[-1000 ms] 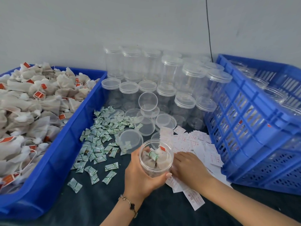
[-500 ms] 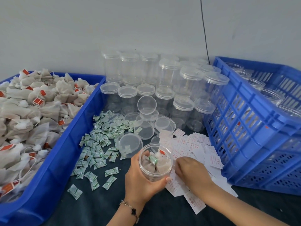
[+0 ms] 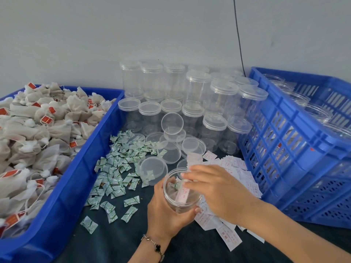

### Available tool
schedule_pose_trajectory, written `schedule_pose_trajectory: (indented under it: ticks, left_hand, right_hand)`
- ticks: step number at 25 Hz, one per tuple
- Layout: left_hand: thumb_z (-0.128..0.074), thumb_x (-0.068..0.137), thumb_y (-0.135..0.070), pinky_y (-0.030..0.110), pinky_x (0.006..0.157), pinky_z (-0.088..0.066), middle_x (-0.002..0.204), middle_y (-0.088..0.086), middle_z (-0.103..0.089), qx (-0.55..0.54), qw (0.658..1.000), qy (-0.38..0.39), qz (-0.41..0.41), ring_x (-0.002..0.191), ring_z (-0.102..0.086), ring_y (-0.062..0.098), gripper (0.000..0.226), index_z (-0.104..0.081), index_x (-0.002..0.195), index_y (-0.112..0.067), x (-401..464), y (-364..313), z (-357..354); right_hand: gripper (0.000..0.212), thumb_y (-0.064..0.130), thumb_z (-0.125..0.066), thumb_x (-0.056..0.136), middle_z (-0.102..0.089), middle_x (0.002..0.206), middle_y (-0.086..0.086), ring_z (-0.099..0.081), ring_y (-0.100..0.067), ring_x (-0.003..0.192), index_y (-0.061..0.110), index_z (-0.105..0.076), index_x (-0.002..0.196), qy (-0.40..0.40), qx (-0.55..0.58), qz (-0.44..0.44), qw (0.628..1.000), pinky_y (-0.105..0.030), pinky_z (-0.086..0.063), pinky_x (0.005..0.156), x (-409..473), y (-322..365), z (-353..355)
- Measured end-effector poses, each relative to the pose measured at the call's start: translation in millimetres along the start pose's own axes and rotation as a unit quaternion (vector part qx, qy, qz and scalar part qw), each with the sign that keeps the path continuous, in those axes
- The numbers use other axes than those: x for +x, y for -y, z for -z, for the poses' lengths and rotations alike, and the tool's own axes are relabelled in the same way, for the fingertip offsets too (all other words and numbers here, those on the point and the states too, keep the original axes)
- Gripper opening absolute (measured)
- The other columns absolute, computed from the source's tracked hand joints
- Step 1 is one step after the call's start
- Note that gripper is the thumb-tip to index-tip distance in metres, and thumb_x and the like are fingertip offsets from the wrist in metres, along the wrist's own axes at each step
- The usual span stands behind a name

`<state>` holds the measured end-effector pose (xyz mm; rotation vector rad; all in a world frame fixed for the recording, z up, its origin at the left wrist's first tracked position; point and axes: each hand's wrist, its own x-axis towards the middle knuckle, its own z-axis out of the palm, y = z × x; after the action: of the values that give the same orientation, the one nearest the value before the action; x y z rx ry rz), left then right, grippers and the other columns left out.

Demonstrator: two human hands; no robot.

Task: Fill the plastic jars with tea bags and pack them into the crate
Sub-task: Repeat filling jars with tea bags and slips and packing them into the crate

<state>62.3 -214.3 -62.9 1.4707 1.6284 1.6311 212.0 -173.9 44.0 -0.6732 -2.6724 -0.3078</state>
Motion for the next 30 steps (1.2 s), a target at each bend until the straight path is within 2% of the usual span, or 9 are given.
schedule_pose_trajectory:
  ticks: [2, 5, 8, 12, 15, 18, 22, 26, 30]
  left_hand:
    - [-0.067, 0.045, -0.084, 0.016, 0.082, -0.049, 0.112, -0.019, -0.057, -0.007, 1.000, 0.014, 0.001, 0.105, -0.056, -0.006, 0.086, -0.044, 0.114, -0.037, 0, 1, 0]
    - [-0.074, 0.040, -0.074, 0.010, 0.081, -0.046, 0.113, -0.020, -0.056, -0.005, 0.999, 0.035, 0.017, 0.106, -0.056, -0.005, 0.086, -0.043, 0.113, -0.040, -1, -5, 4]
    - [-0.072, 0.036, -0.080, 0.022, 0.080, -0.050, 0.110, -0.027, -0.058, 0.014, 0.999, 0.041, 0.004, 0.103, -0.057, -0.008, 0.092, -0.046, 0.116, -0.042, 5, -31, 5]
    - [-0.075, 0.046, -0.077, 0.027, 0.081, -0.054, 0.118, -0.019, -0.056, -0.051, 0.989, 0.084, -0.107, 0.104, -0.060, 0.001, 0.098, -0.044, 0.127, -0.031, 47, -120, -10]
    - [-0.079, 0.049, -0.064, 0.023, 0.082, -0.054, 0.116, -0.015, -0.054, -0.130, 0.963, 0.165, -0.167, 0.104, -0.061, 0.004, 0.102, -0.019, 0.129, -0.044, 85, -207, -28]
    - [-0.062, 0.076, -0.062, 0.005, 0.067, -0.047, 0.098, -0.027, -0.063, -0.117, 0.927, 0.271, -0.233, 0.086, -0.065, -0.004, 0.080, -0.010, 0.127, -0.029, 124, -283, -58]
    - [-0.048, 0.081, -0.071, 0.017, 0.083, -0.045, 0.128, -0.002, -0.050, 0.074, 0.908, 0.239, -0.335, 0.107, -0.054, 0.004, 0.074, -0.030, 0.131, -0.019, 192, -372, -108]
    - [-0.059, 0.080, -0.061, 0.024, 0.081, -0.032, 0.120, -0.002, -0.052, 0.234, 0.824, 0.110, -0.505, 0.111, -0.046, 0.017, 0.058, -0.056, 0.119, -0.018, 241, -403, -170]
    - [-0.058, 0.091, -0.037, 0.031, 0.079, -0.039, 0.112, 0.005, -0.064, 0.354, 0.746, 0.235, -0.512, 0.107, -0.055, 0.027, 0.024, -0.067, 0.105, -0.020, 253, -387, -266]
  right_hand:
    - [0.042, 0.005, -0.048, 0.084, -0.064, 0.122, 0.008, -0.058, -0.011, 0.115, 0.021, -0.067, 0.117, 0.022, 0.066, -0.086, 0.994, -0.028, -0.048, 0.094, -3, -3, 3]
    - [0.040, 0.035, -0.042, 0.099, -0.058, 0.127, 0.012, -0.054, -0.003, 0.111, 0.031, -0.044, 0.138, 0.078, 0.187, -0.309, 0.929, -0.019, -0.042, 0.094, -12, 1, 5]
    - [0.030, 0.044, -0.046, 0.094, -0.070, 0.090, 0.007, -0.065, -0.005, 0.079, 0.026, -0.064, 0.109, 0.081, 0.307, -0.411, 0.855, -0.029, -0.055, 0.077, -15, 6, 23]
    - [0.048, 0.072, -0.039, 0.074, -0.064, 0.067, 0.018, -0.060, 0.004, 0.061, 0.029, -0.059, 0.074, -0.035, 0.226, -0.398, 0.889, -0.018, -0.051, 0.060, -7, -10, 113]
    - [0.040, 0.059, -0.050, 0.068, -0.067, 0.058, 0.012, -0.062, -0.001, 0.048, 0.021, -0.064, 0.065, -0.096, 0.173, -0.399, 0.895, -0.024, -0.055, 0.053, 0, -47, 201]
    - [0.025, 0.029, -0.057, 0.071, -0.068, 0.056, -0.007, -0.067, -0.013, 0.050, 0.008, -0.065, 0.060, -0.164, 0.148, -0.425, 0.878, -0.033, -0.059, 0.065, 4, -98, 275]
    - [0.027, 0.011, -0.039, 0.088, -0.061, 0.053, -0.006, -0.053, -0.002, 0.030, 0.005, -0.051, 0.065, -0.149, 0.101, -0.547, 0.817, -0.011, -0.048, 0.040, 4, -171, 333]
    - [0.025, 0.015, -0.042, 0.084, -0.060, 0.040, 0.002, -0.055, -0.008, 0.036, 0.011, -0.055, 0.062, -0.121, -0.044, -0.583, 0.802, -0.022, -0.041, 0.049, -15, -237, 342]
    - [0.037, 0.015, -0.049, 0.088, -0.047, 0.027, 0.006, -0.046, -0.006, 0.026, 0.010, -0.053, 0.052, 0.046, -0.153, -0.587, 0.794, -0.016, -0.030, 0.028, -25, -312, 300]
